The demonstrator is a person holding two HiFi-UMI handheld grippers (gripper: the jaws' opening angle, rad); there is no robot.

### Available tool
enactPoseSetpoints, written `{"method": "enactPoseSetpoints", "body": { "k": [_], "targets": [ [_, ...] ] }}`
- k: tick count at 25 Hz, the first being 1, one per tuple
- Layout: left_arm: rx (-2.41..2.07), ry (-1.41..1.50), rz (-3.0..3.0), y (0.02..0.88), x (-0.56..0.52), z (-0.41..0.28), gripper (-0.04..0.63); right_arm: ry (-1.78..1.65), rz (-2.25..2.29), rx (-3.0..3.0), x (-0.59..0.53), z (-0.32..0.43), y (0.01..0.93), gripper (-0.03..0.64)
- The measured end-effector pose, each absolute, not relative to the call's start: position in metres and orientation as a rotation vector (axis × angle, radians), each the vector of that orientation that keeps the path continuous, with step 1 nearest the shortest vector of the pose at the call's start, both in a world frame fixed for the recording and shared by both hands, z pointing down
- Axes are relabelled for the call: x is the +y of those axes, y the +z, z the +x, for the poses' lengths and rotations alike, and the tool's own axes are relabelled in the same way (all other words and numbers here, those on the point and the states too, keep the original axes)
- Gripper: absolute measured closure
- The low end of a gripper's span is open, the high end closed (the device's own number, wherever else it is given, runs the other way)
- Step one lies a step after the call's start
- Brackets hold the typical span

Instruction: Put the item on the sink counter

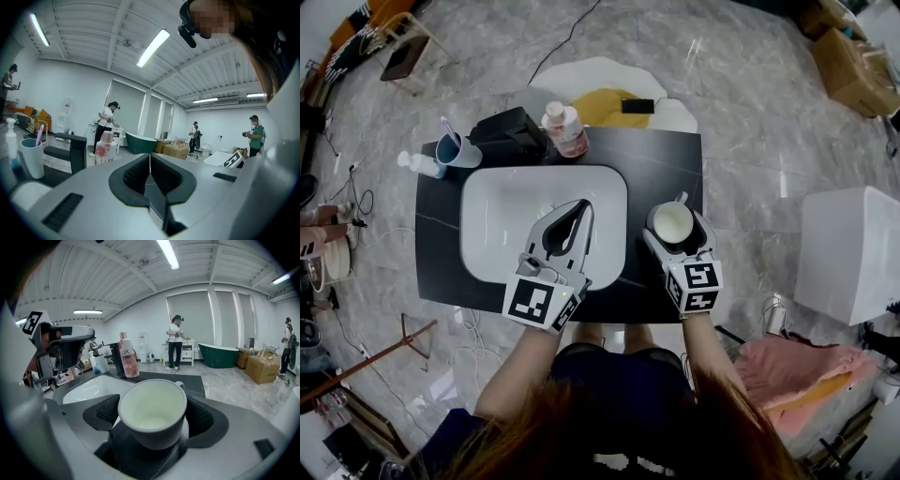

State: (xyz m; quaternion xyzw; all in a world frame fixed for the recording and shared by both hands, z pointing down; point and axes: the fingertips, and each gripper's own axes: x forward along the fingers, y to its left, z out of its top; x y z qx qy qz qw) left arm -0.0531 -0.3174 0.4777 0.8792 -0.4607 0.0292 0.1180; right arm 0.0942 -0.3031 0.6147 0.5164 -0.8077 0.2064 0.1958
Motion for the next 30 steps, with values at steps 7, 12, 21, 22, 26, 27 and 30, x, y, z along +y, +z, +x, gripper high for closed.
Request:
{"method": "enactPoseSetpoints", "body": {
  "k": [7,12,21,22,26,27,30],
  "targets": [
    [-1.364,0.071,2.572,0.47,-0.309,-0.054,0.571,0.585,1.457,-2.312,-0.297,0.095,0.595,0.163],
    [-1.378,0.062,2.575,0.465,-0.304,-0.055,0.571,0.564,1.452,-2.34,-0.294,0.094,0.582,0.163],
    [-1.397,0.037,2.596,0.444,-0.294,-0.052,0.571,0.481,1.508,-2.377,-0.287,0.104,0.548,0.184],
    [-1.398,0.034,2.598,0.441,-0.292,-0.052,0.571,0.462,1.519,-2.384,-0.287,0.106,0.542,0.196],
    [-1.405,0.019,2.61,0.43,-0.289,-0.053,0.571,0.387,1.558,-2.404,-0.285,0.109,0.521,0.274],
    [-1.406,0.014,2.615,0.427,-0.289,-0.053,0.571,0.375,1.566,-2.406,-0.284,0.11,0.516,0.293],
    [-1.407,0.0,2.631,0.416,-0.289,-0.053,0.571,0.344,1.583,-2.412,-0.282,0.111,0.503,0.337]
  ]
}}
